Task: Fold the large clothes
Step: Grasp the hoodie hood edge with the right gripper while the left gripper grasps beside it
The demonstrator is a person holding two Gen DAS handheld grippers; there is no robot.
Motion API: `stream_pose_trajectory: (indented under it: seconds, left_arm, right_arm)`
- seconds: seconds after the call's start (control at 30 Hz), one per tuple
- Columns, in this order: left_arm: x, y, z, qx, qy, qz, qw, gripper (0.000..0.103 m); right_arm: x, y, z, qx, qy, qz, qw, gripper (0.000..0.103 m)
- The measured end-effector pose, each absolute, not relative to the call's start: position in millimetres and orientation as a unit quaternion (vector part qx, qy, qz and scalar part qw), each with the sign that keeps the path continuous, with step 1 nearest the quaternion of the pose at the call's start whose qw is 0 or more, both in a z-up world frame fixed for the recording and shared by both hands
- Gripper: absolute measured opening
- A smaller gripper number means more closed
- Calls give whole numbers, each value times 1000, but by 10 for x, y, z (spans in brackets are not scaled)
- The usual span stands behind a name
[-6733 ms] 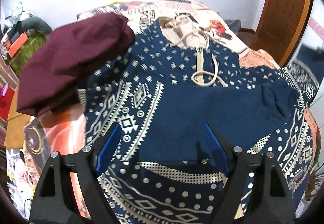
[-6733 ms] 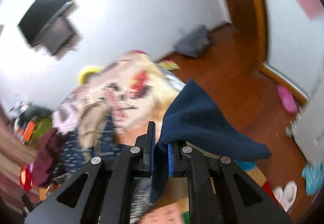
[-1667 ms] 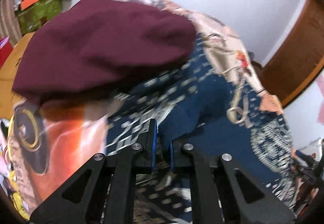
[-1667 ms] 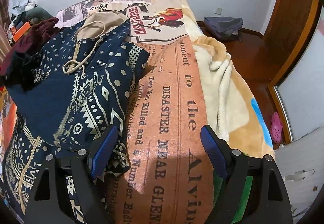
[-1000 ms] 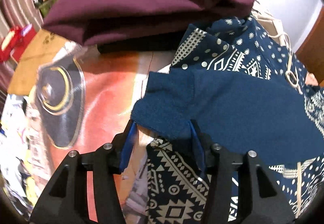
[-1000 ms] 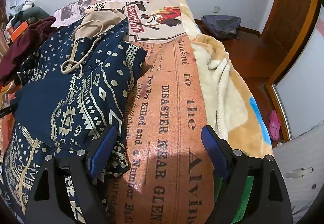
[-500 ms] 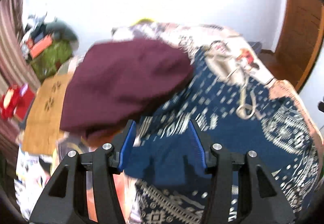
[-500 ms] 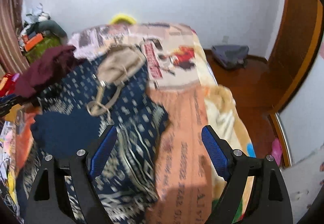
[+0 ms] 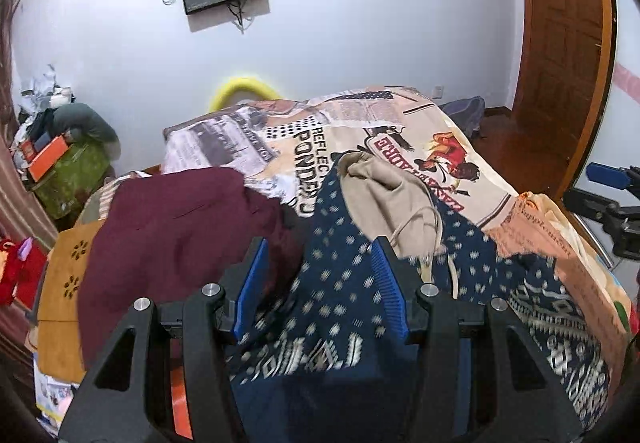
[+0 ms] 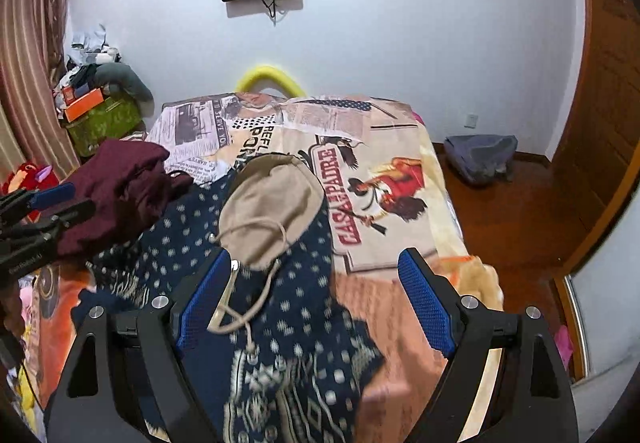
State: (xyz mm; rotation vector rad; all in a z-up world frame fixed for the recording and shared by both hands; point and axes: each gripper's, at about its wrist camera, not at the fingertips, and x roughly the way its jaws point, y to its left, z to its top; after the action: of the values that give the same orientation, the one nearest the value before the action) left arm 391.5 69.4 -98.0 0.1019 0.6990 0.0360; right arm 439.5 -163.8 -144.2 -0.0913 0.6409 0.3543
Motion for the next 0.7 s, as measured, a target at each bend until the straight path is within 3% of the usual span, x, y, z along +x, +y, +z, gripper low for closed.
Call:
stream_pose_trajectory:
  seconds: [0.17, 0.7]
  left_arm:
    - [4374, 660, -1176, 37, 366, 13, 930, 53]
    - [5843, 689, -2193, 12, 502, 20, 865, 52]
  right_arm:
    - [4785, -1508, -1571, -35, 333, 174, 926, 83]
    - [6106, -1206, -2554, 20, 509, 173, 843, 83]
